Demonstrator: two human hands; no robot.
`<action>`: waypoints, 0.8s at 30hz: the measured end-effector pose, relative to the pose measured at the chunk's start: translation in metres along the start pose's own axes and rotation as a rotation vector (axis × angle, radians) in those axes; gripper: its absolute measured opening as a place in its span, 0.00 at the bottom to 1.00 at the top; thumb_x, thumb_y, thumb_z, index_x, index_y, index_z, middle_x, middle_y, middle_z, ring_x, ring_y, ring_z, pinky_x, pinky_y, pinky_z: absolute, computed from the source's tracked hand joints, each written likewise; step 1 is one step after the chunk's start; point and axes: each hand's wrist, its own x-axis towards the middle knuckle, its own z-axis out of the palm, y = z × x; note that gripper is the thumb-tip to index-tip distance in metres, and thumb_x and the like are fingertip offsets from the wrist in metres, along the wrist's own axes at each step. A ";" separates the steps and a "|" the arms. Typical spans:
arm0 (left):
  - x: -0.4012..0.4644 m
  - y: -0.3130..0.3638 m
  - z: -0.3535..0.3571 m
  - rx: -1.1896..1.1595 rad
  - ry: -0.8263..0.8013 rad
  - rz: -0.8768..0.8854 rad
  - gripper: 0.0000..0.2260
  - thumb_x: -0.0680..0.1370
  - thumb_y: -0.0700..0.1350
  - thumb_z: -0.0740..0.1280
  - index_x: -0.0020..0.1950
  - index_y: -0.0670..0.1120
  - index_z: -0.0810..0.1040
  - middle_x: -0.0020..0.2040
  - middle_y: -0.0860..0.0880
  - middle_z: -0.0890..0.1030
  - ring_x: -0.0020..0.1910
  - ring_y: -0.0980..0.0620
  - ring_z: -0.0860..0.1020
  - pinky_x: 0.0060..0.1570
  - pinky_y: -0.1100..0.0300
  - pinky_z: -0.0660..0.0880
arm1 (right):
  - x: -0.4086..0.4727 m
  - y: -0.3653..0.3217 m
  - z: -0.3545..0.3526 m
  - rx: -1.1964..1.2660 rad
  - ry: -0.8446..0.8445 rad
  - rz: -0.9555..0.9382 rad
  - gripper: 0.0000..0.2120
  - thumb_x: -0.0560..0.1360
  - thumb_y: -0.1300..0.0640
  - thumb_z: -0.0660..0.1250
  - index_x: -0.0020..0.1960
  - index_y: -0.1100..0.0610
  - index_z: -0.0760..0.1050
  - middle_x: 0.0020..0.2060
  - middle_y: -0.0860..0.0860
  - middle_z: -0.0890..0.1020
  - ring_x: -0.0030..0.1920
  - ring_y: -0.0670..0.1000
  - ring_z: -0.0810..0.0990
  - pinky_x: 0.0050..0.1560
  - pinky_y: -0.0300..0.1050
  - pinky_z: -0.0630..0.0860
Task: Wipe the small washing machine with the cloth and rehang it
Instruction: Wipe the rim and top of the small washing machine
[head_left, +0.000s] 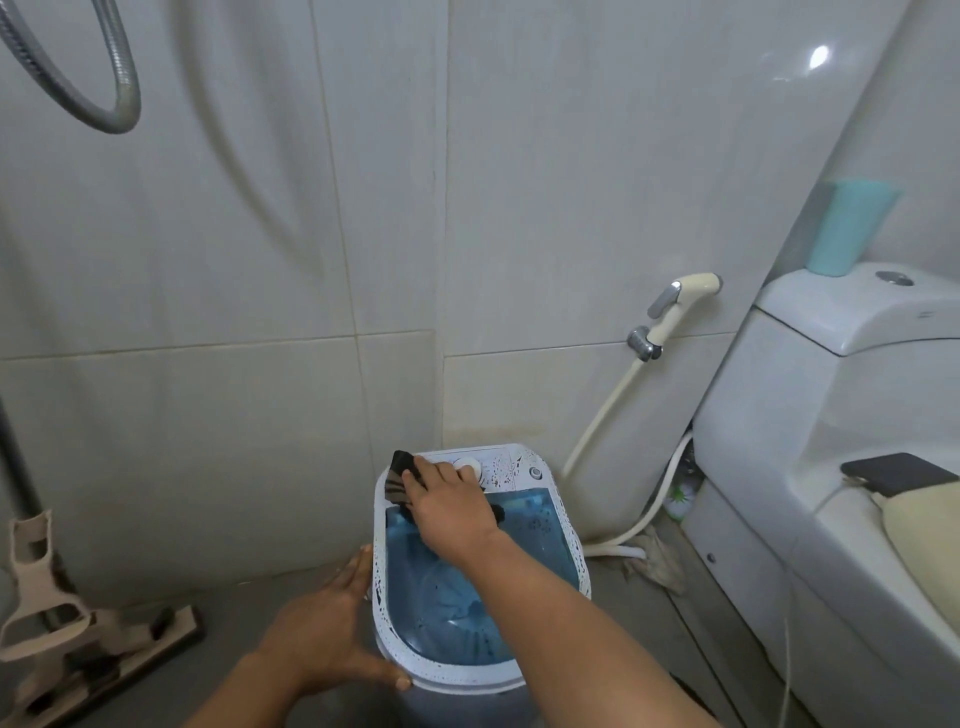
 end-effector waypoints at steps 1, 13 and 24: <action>0.000 -0.001 0.000 -0.004 0.009 0.002 0.75 0.49 0.85 0.69 0.84 0.55 0.36 0.85 0.57 0.44 0.83 0.55 0.55 0.77 0.55 0.67 | -0.006 0.005 -0.002 -0.005 -0.003 -0.018 0.26 0.82 0.57 0.59 0.79 0.58 0.60 0.77 0.60 0.62 0.70 0.65 0.66 0.68 0.63 0.63; -0.004 0.003 -0.002 0.031 0.021 0.014 0.75 0.49 0.86 0.67 0.84 0.53 0.36 0.86 0.55 0.47 0.83 0.54 0.58 0.77 0.56 0.66 | -0.074 0.080 -0.007 0.029 0.062 -0.047 0.23 0.81 0.51 0.60 0.75 0.56 0.69 0.73 0.56 0.71 0.67 0.61 0.72 0.64 0.61 0.70; -0.004 0.005 -0.002 0.041 0.009 -0.013 0.76 0.50 0.85 0.69 0.84 0.53 0.36 0.86 0.55 0.45 0.84 0.54 0.55 0.79 0.55 0.64 | -0.048 0.095 -0.002 0.256 0.098 0.346 0.26 0.84 0.50 0.54 0.79 0.59 0.59 0.77 0.57 0.63 0.75 0.60 0.63 0.74 0.56 0.62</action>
